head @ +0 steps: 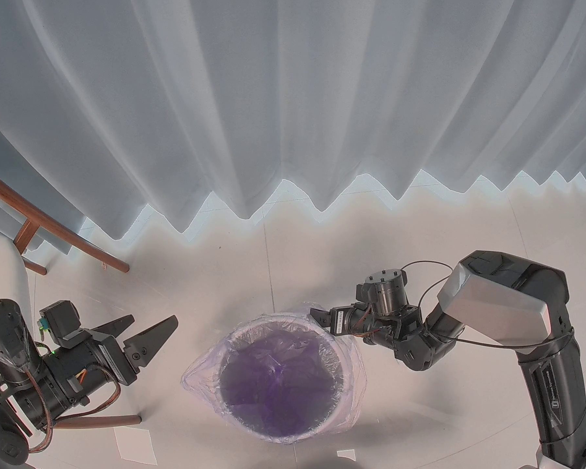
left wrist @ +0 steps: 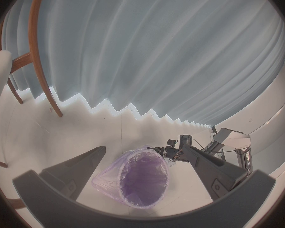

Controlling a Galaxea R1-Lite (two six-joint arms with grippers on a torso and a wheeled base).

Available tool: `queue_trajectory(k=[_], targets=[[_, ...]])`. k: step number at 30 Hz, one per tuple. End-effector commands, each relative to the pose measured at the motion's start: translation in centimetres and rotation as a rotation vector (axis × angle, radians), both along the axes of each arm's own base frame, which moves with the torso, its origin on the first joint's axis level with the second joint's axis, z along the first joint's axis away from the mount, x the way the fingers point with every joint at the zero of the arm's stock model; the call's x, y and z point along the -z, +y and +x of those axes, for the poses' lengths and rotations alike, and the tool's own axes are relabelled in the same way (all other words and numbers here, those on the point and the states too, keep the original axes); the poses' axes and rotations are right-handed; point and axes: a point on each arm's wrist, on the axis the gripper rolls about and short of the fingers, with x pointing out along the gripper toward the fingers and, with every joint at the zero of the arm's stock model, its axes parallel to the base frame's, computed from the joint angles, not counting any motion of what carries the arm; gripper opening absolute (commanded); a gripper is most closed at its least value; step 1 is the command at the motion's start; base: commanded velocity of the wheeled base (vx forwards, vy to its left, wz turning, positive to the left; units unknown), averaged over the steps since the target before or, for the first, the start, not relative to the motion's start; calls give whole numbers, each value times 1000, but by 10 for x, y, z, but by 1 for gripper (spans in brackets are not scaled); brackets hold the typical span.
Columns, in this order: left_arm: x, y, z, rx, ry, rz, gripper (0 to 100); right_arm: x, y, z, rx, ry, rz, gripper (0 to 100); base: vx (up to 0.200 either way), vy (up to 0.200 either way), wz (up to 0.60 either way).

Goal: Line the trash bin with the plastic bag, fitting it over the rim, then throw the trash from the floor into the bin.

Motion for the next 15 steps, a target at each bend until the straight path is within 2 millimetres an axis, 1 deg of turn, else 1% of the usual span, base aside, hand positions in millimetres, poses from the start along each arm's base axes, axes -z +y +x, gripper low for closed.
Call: queue_trajectory(k=[1,5,10,13,15], targets=[[1,0,0,-1,3,3,100,13,-8,5,22,20,-12,100,0,0,0],[1,0,0,-1,4,3,100,14,-15,10,43,22,-10,100,0,0,0],[4,1,-2,5,16,6,100,10,-18,12,58,20,5,100,0,0,0],[5,1,-3,3,22,9,100,-10,-14,9,69,3,53,100,0,0,0],[5,2,-3,1,22,5,100,-25,-11,3,81,7,102,100,0,0,0]])
